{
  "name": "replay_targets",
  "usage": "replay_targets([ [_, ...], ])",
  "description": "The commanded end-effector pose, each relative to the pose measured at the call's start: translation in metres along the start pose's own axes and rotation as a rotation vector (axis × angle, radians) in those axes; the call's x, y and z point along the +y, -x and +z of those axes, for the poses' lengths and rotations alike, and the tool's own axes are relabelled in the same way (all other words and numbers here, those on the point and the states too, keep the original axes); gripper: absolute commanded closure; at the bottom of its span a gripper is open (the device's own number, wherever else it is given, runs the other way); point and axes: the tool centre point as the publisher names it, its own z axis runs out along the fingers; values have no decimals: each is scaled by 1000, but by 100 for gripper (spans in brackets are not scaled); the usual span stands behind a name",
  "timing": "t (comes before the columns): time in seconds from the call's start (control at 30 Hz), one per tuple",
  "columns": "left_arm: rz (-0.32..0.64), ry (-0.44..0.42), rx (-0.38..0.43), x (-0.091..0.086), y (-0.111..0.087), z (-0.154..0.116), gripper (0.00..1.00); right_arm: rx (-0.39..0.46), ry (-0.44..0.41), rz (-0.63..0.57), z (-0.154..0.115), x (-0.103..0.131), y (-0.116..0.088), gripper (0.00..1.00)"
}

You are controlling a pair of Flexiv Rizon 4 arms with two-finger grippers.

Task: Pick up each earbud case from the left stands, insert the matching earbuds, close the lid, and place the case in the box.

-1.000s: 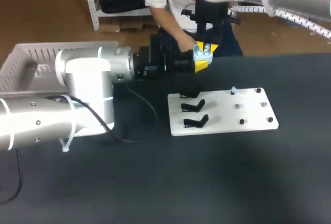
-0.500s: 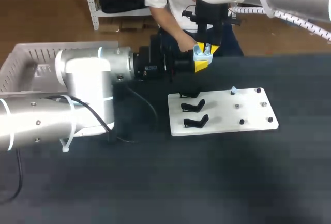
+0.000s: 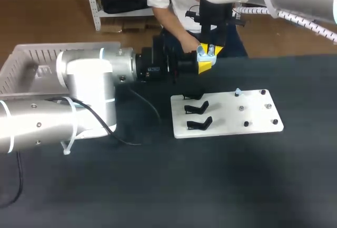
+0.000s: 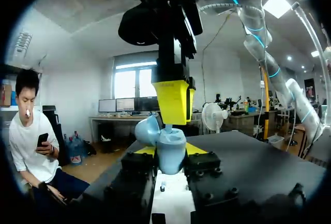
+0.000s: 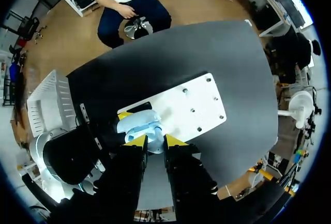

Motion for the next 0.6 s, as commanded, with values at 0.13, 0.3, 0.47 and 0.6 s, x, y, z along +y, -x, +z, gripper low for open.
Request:
replay_targets([
  [0.13,6,7,-7,-2,-1,0,100,12,-10,-1,4,2,3,100],
  [0.3,6,7,-7,-2,-1,0,100,16,-11,1,6,0,2,100],
  [0.47,6,7,-7,-2,-1,0,100,21,-14,3,9,0,2,100],
  [0.6,6,7,-7,-2,-1,0,100,25,-18,4,10,0,3,100],
])
